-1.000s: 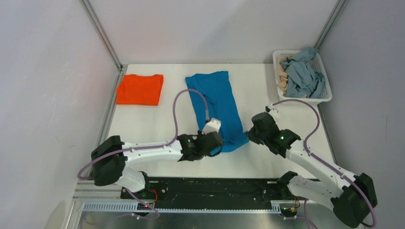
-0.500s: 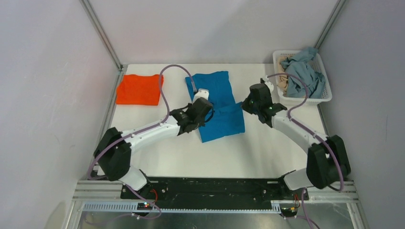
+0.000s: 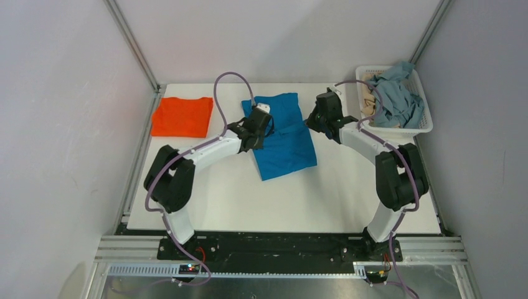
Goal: Fold and stack the t-shirts
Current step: Fold the folded rectangular tshirt in 1/3 of the way, then grab one side of the 2/3 rectangular tshirt with both arms
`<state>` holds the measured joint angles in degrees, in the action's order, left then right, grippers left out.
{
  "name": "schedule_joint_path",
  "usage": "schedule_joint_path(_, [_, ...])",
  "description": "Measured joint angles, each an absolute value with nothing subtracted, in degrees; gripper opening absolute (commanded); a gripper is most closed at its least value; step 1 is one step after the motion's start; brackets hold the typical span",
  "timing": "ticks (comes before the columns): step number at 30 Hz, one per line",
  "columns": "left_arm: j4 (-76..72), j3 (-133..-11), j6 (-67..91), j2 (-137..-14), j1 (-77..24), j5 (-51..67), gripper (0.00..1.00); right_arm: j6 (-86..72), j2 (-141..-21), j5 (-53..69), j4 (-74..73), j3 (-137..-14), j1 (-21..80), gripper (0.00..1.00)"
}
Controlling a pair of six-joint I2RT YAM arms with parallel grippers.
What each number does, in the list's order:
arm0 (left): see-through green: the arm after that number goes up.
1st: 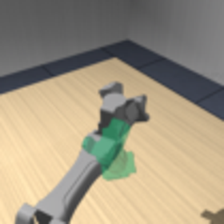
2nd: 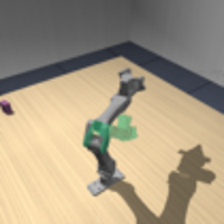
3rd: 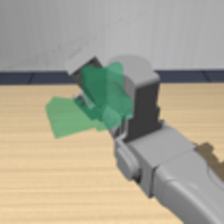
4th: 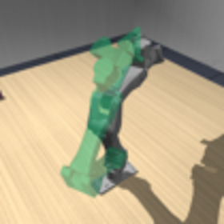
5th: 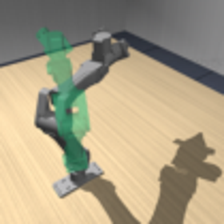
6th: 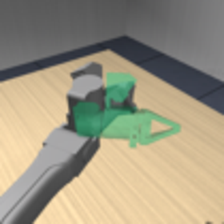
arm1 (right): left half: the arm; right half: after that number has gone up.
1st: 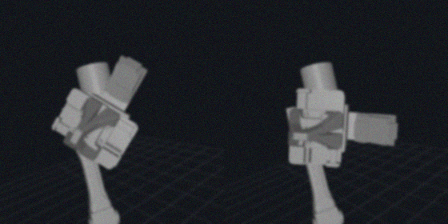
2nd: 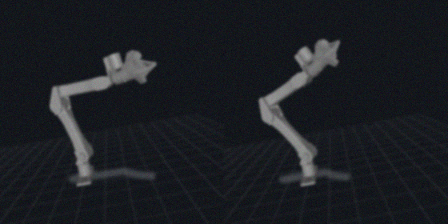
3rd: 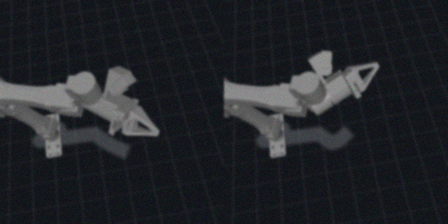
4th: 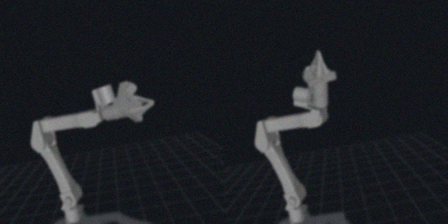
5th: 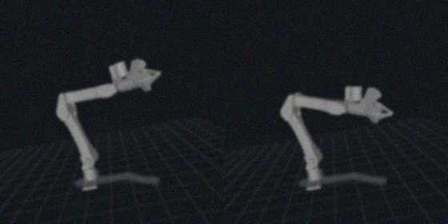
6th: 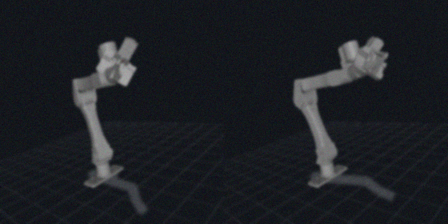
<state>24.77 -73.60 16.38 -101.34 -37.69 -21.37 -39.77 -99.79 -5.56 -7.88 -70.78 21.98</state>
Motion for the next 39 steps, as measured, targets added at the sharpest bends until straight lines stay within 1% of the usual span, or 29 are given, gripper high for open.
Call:
schedule_joint_path(2, [24.75,-74.63,15.77,-102.83,-37.17,-20.62,0.11,-39.75,-101.06,-5.63,-7.86,-71.59,21.76,0.00])
schedule_joint_path(7, [24.75,-76.49,14.92,-105.69,-35.83,-18.11,0.14,-39.77,-104.55,-4.69,-8.03,-73.67,20.58,0.00])
schedule_joint_path(9, [24.75,-77.28,14.92,-106.87,-35.11,-17.17,0.16,-39.77,-106.21,-4.03,-7.99,-74.74,20.12,0.00])
schedule_joint_path(11, [24.73,-78.15,14.94,-108.18,-34.41,-16.27,0.21,-39.77,-108.03,-3.16,-7.84,-75.75,19.77,0.01])
schedule_joint_path(12, [24.75,-78.54,14.96,-108.79,-34.17,-16.03,0.28,-39.77,-108.97,-2.48,-7.88,-76.29,19.64,0.03])
schedule_joint_path(13, [24.77,-79.02,14.96,-109.51,-33.93,-15.79,0.33,-39.79,-109.82,-1.87,-7.86,-76.84,19.49,0.14])
schedule_joint_path(14, [24.75,-79.33,15.03,-110.02,-33.80,-15.68,0.44,-39.79,-110.87,-0.97,-7.92,-77.58,19.33,0.23])
schedule_joint_path(15, [24.77,-79.55,15.03,-110.41,-33.65,-15.62,0.48,-39.86,-111.74,-0.36,-7.88,-78.24,19.22,0.45])
schedule_joint_path(16, [24.77,-79.75,15.11,-110.76,-33.45,-15.57,0.62,-39.90,-112.71,0.38,-7.94,-79.02,19.07,0.53])
schedule_joint_path(17, [24.95,-79.99,15.00,-111.02,-33.28,-15.59,0.69,-40.16,-113.49,0.82,-8.10,-79.85,18.94,0.65])
schedule_joint_path(18, [25.08,-80.25,15.03,-111.20,-33.12,-15.66,0.80,-39.77,-114.28,1.34,-8.73,-80.97,18.81,0.71])
schedule_joint_path(19, [25.36,-80.68,15.14,-111.28,-33.06,-15.86,0.86,-39.66,-114.89,1.83,-9.32,-82.06,18.65,0.83])
schedule_joint_path(20, [25.80,-81.23,15.03,-111.33,-32.99,-16.12,0.96,-39.44,-115.20,2.00,-9.91,-82.96,18.61,0.90])
schedule_joint_path(21, [26.15,-81.97,15.09,-111.31,-32.91,-16.43,0.98,-39.33,-115.31,2.02,-10.57,-83.85,18.61,0.97])
schedule_joint_path(24, [26.06,-83.24,15.09,-110.21,-32.73,-17.19,1.00,-38.35,-115.04,1.17,-12.47,-86.54,18.63,0.99])
schedule_joint_path(27, [26.26,-82.61,15.59,-106.87,-32.71,-17.19,1.00,-37.47,-112.71,-0.75,-13.17,-85.76,19.03,0.99])
schedule_joint_path(33, [25.34,-73.17,17.76,-94.59,-34.89,-17.41,1.00,-37.26,-100.38,0.14,-12.69,-73.30,21.39,0.99])
schedule_joint_path(39, [23.90,-62.11,20.10,-88.90,-44.10,-17.67,1.00,-36.58,-93.38,4.01,-12.64,-61.14,22.55,0.98])
